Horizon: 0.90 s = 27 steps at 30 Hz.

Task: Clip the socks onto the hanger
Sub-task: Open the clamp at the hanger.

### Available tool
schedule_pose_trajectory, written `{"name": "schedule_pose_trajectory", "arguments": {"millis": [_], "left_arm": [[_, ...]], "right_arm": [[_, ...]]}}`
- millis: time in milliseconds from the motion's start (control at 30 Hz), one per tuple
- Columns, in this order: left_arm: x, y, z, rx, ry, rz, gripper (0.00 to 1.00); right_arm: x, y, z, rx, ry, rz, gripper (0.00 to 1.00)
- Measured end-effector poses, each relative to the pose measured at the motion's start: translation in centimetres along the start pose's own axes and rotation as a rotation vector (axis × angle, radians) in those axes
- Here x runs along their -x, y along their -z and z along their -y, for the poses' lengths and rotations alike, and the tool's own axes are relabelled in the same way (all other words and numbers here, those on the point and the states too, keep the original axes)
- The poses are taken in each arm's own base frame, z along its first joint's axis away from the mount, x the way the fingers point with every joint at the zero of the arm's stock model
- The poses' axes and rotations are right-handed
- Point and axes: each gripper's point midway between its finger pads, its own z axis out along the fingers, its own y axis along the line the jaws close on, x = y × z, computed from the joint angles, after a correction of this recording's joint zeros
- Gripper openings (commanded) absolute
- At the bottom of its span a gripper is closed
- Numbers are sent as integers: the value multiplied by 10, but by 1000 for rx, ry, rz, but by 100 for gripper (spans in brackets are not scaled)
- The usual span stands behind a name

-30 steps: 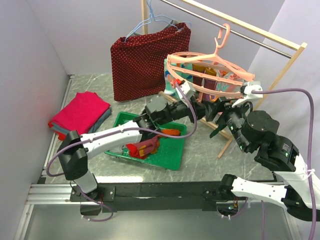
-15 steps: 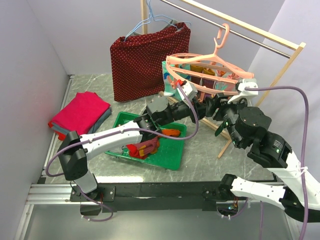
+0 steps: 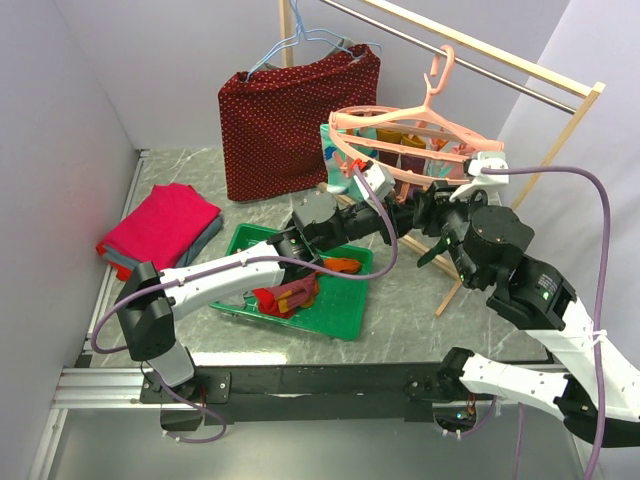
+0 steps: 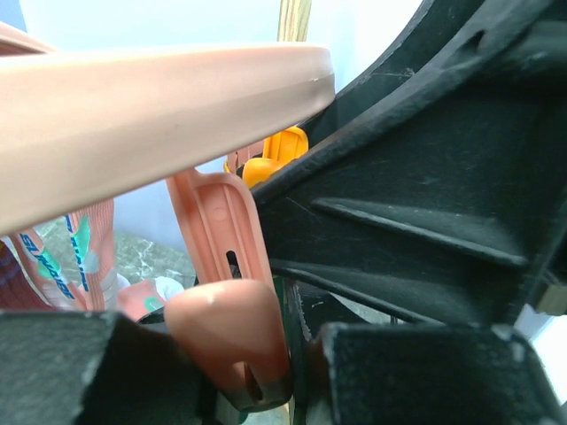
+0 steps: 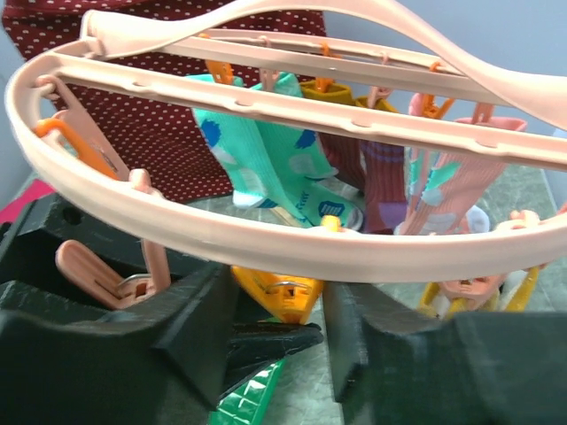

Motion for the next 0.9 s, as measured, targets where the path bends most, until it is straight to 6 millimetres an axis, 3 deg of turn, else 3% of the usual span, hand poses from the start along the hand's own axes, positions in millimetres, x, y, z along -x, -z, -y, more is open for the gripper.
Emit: {"name": "schedule_pose_trajectory", "arguments": {"millis": [167, 200, 333, 400, 500, 600, 900], "left_arm": [[-1, 0, -2, 13, -1, -4, 34], [-1, 1, -2, 13, -2, -6, 42], [-8, 4, 3, 5, -12, -38, 60], [-13, 10, 5, 5, -14, -57, 75], [-18, 21, 6, 14, -17, -84, 88], [-20, 36, 5, 35, -23, -111, 97], [-25, 104, -12, 213, -31, -199, 96]], "right_arm": [[0, -2, 4, -16, 4, 1, 28], [0, -2, 4, -14, 3, 1, 27], [3, -2, 3, -4, -10, 11, 18], [0, -3, 1, 2, -13, 9, 15], [-6, -4, 2, 4, -14, 1, 6], [-11, -5, 4, 2, -20, -3, 2], [-19, -7, 10, 8, -77, 10, 0]]}}
